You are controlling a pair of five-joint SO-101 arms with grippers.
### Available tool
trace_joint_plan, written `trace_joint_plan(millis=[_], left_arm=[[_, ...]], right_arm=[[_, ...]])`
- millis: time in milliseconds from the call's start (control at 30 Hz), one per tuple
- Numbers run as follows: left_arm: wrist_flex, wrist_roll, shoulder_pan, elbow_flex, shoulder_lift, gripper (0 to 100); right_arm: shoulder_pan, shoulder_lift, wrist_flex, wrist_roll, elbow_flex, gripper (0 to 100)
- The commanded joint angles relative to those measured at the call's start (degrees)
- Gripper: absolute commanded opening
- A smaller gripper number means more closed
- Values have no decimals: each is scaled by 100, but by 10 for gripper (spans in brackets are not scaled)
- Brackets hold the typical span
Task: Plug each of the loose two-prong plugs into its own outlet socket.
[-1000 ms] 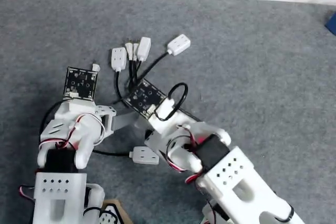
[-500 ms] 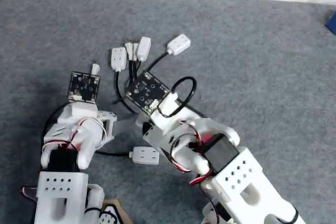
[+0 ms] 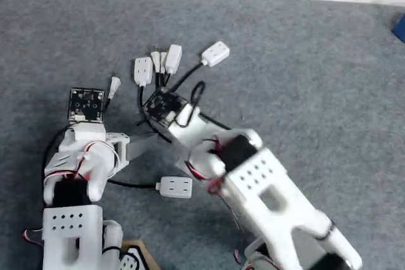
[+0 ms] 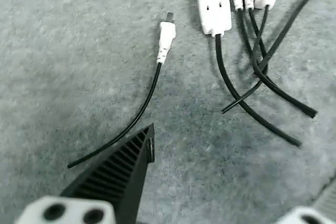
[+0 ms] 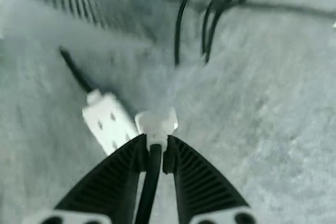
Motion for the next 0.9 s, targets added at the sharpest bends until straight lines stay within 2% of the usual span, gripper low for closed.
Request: trace_joint_plan(millis=[0, 100, 267, 567, 633, 867], left_arm=[[-141, 598, -611, -207, -4, 493], [-141, 949, -963, -180, 40, 493], [-440, 1055, -1130, 171, 40, 492], [-536, 1275, -1534, 259, 40, 492], [-536, 1275, -1534, 268, 40, 492], [-536, 1275, -1534, 268, 40, 492]], right_arm=[[84, 681, 716, 378, -989, 8], [66, 1200, 1349, 905, -1763, 8], [31, 1569, 1930, 1266, -2563, 8], [-796, 1420, 1138, 1248, -1209, 8], [-936, 1349, 1033, 1037, -1077, 8], [-954, 1297, 787, 967, -778, 8]])
